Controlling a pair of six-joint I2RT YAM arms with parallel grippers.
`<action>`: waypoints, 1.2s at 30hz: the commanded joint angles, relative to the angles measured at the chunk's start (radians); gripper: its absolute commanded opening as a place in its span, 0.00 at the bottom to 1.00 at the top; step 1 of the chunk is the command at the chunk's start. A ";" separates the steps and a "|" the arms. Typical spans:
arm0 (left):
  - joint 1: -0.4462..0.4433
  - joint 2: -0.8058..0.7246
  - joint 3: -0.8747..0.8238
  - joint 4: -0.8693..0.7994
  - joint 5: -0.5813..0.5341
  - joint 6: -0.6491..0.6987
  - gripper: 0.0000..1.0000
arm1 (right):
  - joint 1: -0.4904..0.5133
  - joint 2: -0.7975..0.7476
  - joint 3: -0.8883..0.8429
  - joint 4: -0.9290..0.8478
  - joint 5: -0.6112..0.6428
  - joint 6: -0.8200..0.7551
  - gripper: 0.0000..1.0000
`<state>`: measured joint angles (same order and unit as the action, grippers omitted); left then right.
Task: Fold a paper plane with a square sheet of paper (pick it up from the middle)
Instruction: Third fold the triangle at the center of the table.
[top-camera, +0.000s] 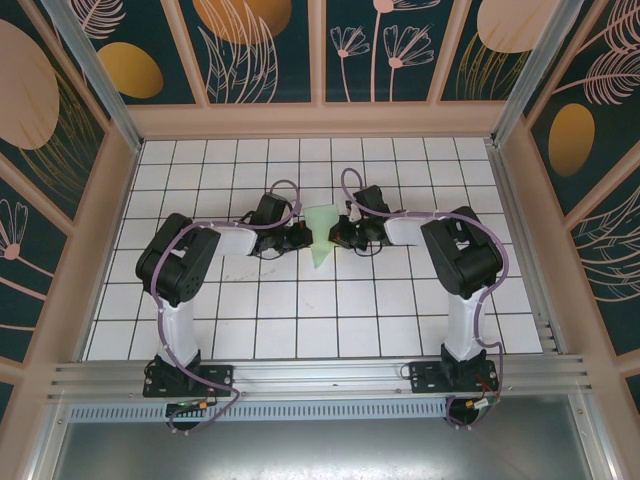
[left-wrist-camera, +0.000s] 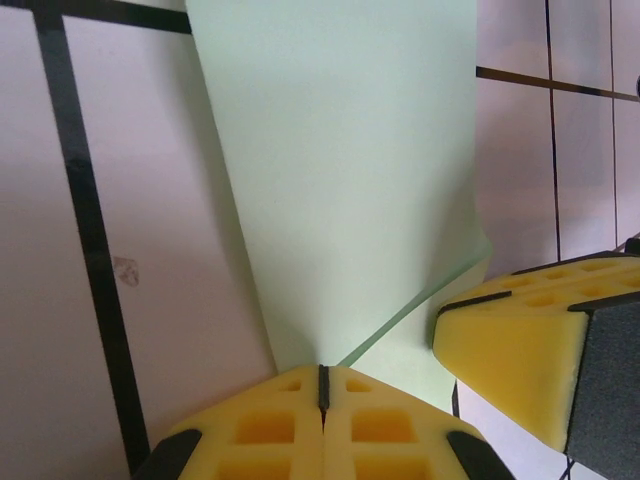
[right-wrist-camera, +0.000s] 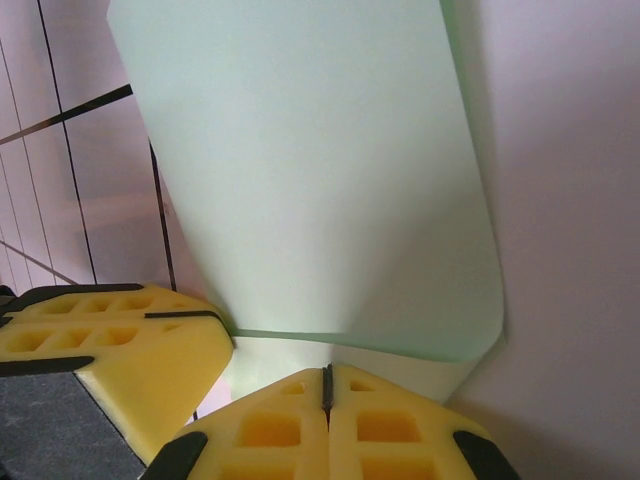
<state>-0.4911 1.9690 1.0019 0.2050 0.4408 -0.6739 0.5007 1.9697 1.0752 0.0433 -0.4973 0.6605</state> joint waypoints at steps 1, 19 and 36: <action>0.000 0.025 0.022 -0.012 -0.046 0.002 0.00 | -0.008 0.029 -0.016 -0.043 0.029 0.005 0.02; 0.000 -0.147 -0.017 -0.024 -0.122 -0.084 0.33 | 0.027 -0.008 -0.088 -0.008 0.090 0.192 0.02; -0.111 -0.146 -0.115 0.087 0.014 -0.211 0.16 | 0.029 -0.001 -0.091 -0.025 0.126 0.258 0.02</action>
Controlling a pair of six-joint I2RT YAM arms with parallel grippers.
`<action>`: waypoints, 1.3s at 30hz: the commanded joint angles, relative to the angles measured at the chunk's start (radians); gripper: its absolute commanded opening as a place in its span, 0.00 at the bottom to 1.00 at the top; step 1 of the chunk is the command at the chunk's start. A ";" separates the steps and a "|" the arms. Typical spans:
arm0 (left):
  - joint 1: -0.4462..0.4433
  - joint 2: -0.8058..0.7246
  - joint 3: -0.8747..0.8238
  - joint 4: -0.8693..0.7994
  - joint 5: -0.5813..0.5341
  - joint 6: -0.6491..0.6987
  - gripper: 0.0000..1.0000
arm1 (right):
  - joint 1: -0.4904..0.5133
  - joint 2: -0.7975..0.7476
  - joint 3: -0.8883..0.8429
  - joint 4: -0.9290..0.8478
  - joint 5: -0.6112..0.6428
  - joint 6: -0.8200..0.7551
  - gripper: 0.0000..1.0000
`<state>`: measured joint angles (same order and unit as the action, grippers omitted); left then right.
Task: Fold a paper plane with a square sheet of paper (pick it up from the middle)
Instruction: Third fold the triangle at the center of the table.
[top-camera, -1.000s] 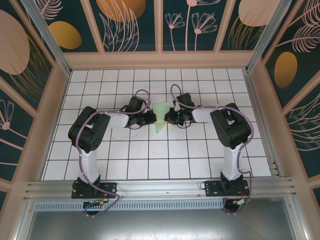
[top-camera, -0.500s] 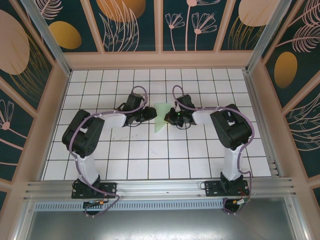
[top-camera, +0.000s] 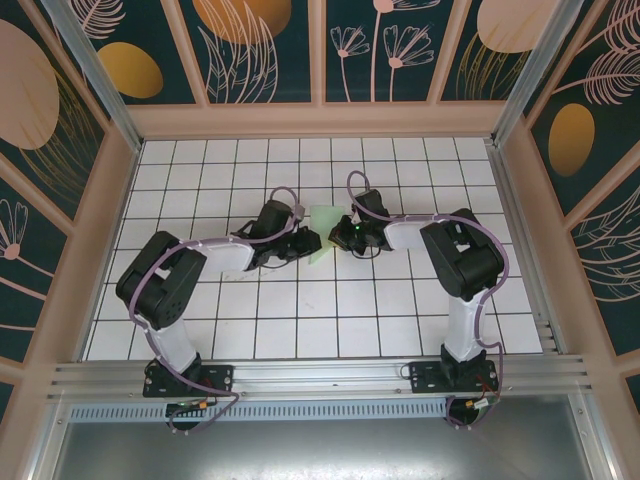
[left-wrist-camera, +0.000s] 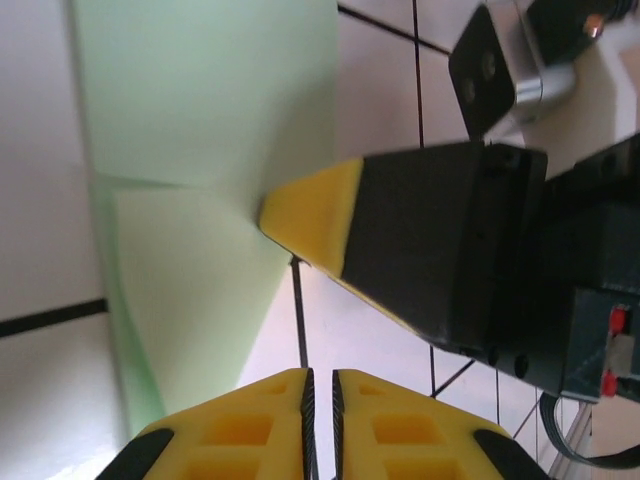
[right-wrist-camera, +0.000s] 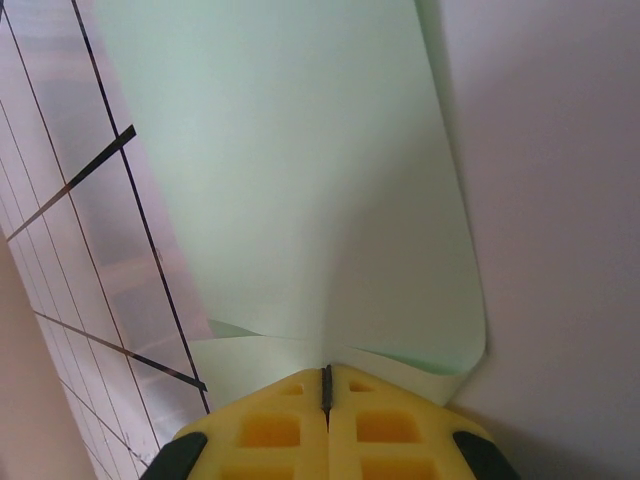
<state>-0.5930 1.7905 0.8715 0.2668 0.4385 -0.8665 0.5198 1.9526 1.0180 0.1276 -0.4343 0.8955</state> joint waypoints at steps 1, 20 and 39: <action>-0.014 0.045 0.022 0.023 0.015 -0.019 0.15 | 0.009 0.017 -0.034 -0.111 0.064 0.025 0.02; -0.018 0.099 0.011 -0.014 -0.073 -0.023 0.12 | 0.006 -0.001 -0.014 -0.109 0.050 -0.016 0.05; -0.018 0.087 -0.024 -0.001 -0.081 -0.023 0.10 | -0.056 -0.113 0.067 -0.175 -0.010 -0.397 0.30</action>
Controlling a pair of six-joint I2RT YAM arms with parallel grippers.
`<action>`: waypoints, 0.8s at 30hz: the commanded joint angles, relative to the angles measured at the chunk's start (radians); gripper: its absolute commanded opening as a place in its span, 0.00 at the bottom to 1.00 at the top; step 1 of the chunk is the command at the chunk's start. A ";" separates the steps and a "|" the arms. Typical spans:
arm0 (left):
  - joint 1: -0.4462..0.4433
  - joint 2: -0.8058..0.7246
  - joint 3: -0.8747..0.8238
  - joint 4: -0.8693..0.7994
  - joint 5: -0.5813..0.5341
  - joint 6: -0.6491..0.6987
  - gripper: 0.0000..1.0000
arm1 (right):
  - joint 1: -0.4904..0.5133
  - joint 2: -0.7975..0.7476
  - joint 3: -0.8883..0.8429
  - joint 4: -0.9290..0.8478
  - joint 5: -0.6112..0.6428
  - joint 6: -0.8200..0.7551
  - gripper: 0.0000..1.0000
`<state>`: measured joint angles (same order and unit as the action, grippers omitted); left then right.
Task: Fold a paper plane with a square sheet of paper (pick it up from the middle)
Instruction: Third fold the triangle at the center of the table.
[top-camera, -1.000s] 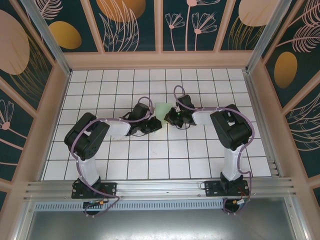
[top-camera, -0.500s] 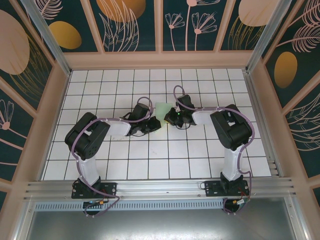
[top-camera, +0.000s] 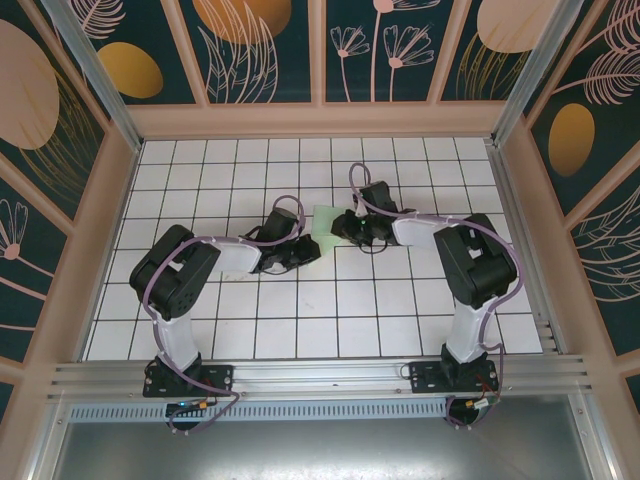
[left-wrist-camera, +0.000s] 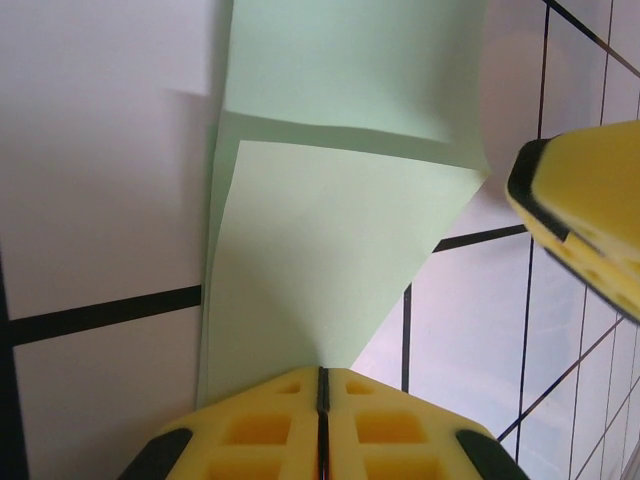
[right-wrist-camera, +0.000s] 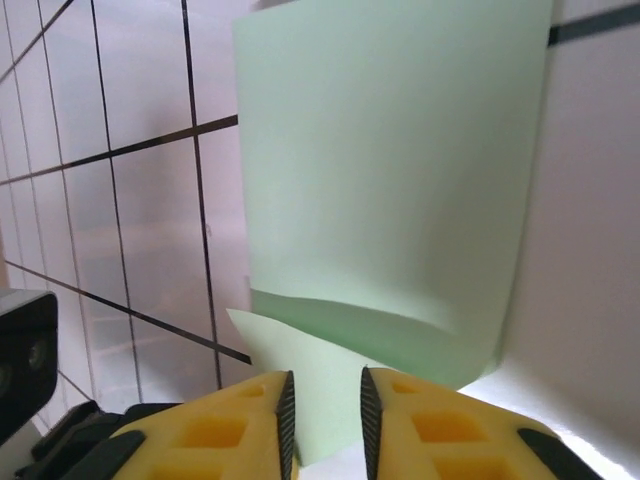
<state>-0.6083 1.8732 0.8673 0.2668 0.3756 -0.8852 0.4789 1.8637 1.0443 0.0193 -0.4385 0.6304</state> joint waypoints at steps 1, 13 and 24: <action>-0.003 0.003 -0.022 0.000 -0.018 -0.003 0.10 | -0.020 -0.016 0.057 -0.089 -0.009 -0.176 0.31; -0.003 -0.016 -0.026 -0.060 -0.032 0.051 0.09 | -0.043 0.040 0.152 -0.195 -0.117 -0.427 0.42; -0.003 -0.021 -0.030 -0.065 -0.043 0.044 0.09 | -0.046 0.116 0.232 -0.279 -0.121 -0.554 0.46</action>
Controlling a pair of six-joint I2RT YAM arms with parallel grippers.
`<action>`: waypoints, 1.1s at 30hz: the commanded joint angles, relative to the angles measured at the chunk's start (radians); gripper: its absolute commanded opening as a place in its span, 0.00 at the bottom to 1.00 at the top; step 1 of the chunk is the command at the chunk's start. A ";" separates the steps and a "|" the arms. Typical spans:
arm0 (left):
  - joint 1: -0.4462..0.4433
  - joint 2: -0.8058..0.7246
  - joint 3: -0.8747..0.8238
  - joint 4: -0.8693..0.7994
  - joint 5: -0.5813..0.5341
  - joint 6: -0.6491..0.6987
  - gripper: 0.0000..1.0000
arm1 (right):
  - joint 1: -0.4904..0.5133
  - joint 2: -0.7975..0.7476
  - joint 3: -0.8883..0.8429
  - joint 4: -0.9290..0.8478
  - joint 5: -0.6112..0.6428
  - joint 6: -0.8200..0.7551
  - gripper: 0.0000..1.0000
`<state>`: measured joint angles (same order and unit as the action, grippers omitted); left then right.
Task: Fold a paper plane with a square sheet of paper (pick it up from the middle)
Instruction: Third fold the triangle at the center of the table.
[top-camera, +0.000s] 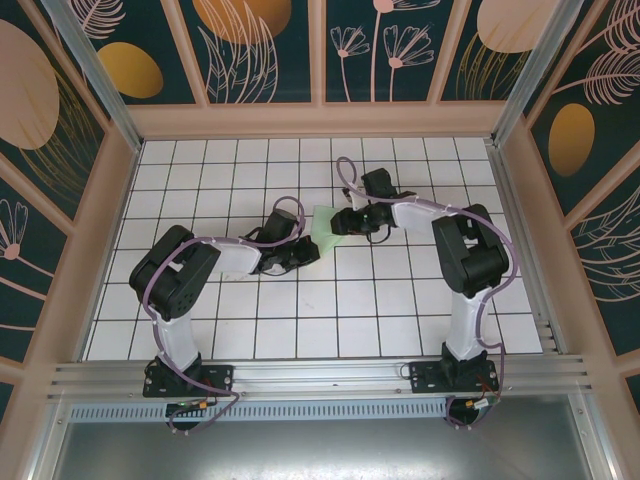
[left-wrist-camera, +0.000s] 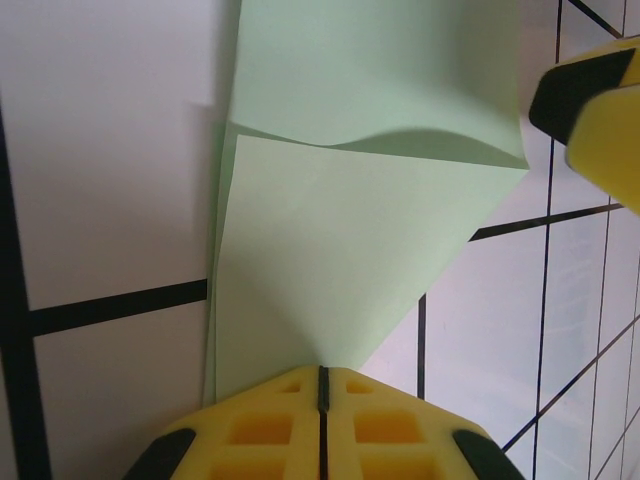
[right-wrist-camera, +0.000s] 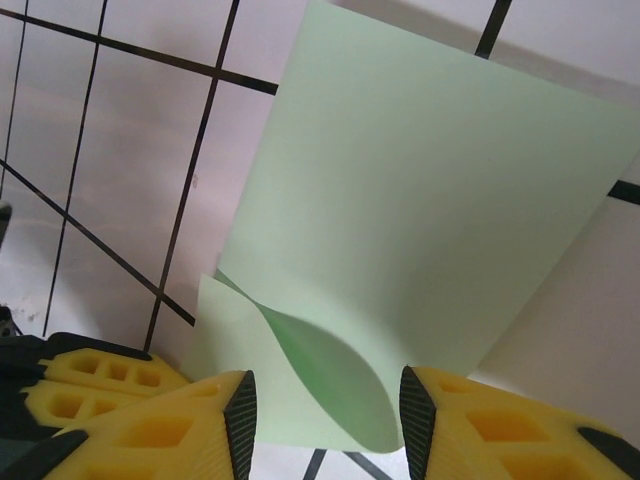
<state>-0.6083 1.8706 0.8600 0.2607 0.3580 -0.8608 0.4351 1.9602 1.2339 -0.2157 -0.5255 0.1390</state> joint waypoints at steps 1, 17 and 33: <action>-0.003 -0.018 -0.024 -0.062 -0.026 0.022 0.09 | -0.002 0.022 0.046 -0.047 -0.034 -0.064 0.46; -0.003 -0.012 -0.024 -0.074 -0.049 0.008 0.03 | 0.093 -0.143 -0.182 0.202 0.060 0.309 0.15; -0.003 -0.010 -0.025 -0.073 -0.041 0.009 0.00 | 0.167 -0.038 -0.162 0.224 0.105 0.379 0.07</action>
<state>-0.6083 1.8671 0.8581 0.2543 0.3508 -0.8581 0.5976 1.8992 1.0378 0.0032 -0.4236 0.5152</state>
